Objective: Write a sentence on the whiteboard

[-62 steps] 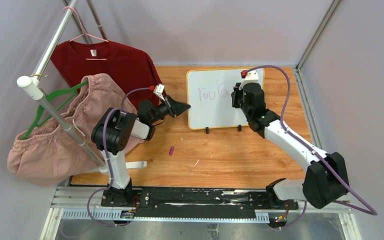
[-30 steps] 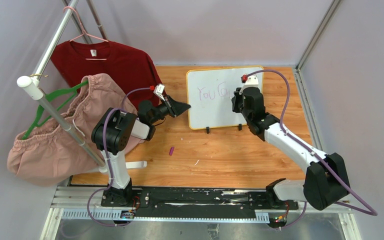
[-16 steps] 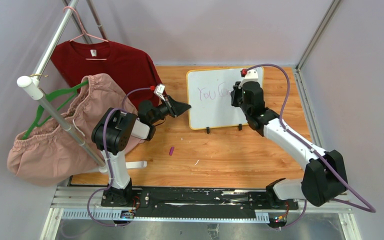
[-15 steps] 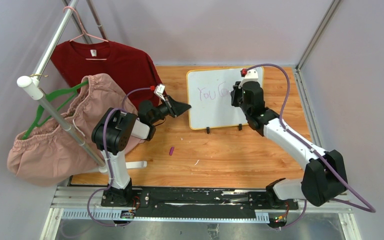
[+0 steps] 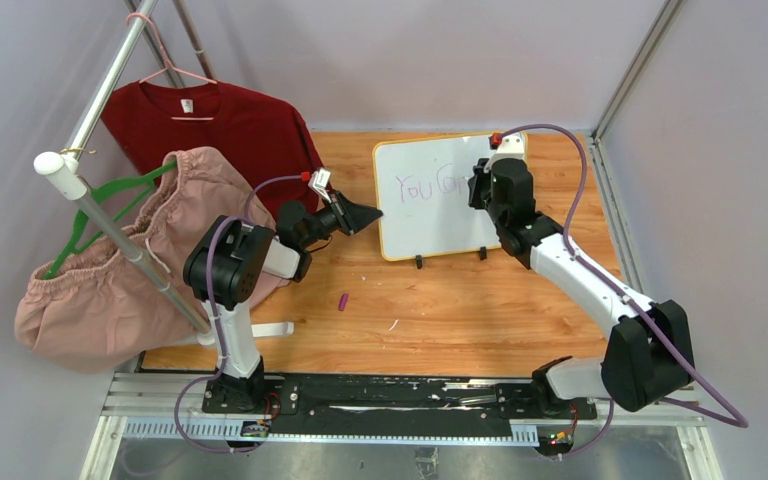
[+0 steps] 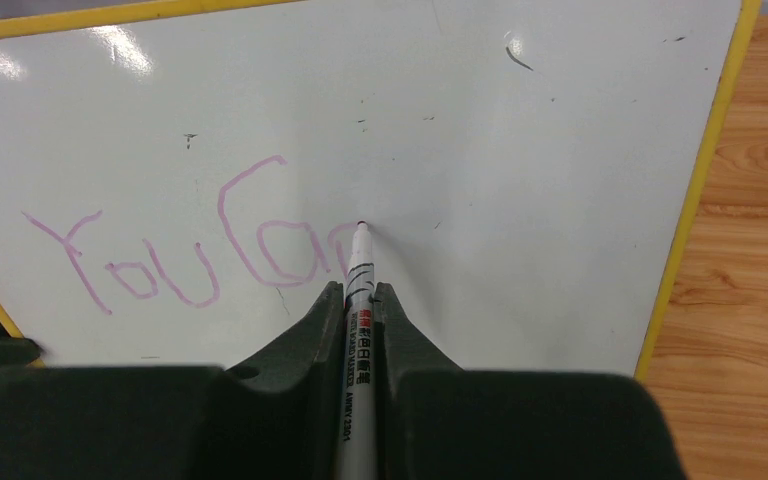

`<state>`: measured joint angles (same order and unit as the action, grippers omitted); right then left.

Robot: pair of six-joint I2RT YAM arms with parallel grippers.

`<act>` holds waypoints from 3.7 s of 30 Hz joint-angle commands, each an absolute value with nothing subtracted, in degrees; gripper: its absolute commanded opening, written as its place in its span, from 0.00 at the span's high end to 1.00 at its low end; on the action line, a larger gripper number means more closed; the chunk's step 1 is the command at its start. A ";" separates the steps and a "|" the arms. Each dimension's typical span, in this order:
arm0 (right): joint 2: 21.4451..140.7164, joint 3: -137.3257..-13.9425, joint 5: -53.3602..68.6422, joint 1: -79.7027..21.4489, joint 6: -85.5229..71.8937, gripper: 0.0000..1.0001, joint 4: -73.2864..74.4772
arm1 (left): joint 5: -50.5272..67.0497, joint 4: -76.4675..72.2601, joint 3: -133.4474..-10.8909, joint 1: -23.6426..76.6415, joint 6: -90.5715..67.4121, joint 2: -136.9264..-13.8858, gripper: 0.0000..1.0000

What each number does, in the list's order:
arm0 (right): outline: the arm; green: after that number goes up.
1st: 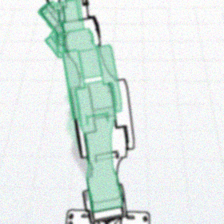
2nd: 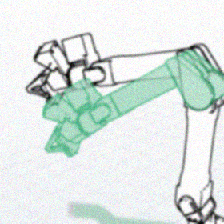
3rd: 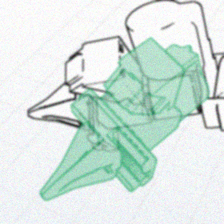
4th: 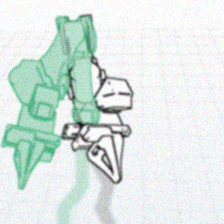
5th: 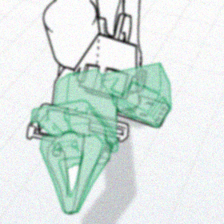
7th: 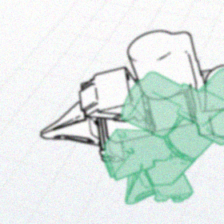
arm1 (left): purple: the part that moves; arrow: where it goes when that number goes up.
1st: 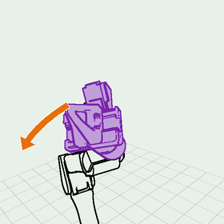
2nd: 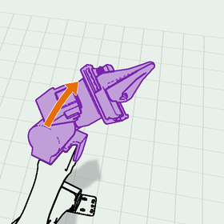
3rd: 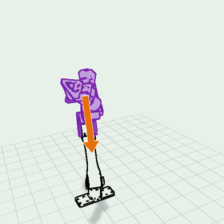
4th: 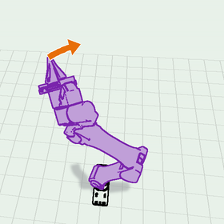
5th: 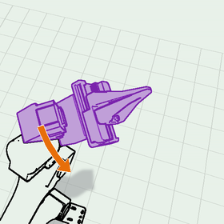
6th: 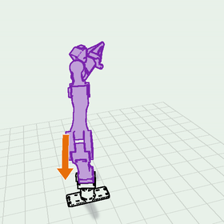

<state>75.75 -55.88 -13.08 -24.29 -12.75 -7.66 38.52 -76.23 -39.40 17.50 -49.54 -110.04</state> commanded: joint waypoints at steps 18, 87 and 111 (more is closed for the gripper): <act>72.55 -51.05 -14.11 -22.85 -13.83 1.00 -6.50 | 39.19 -79.10 -38.76 18.19 -48.69 -108.54 0.80; 73.94 -58.45 -13.89 -16.98 -17.66 1.00 -10.99 | 39.40 -78.04 -38.94 18.46 -47.64 -109.12 1.00; 74.70 -55.19 -12.87 -16.39 -19.46 1.00 -10.72 | 39.29 -77.96 -38.86 18.63 -47.64 -108.89 1.00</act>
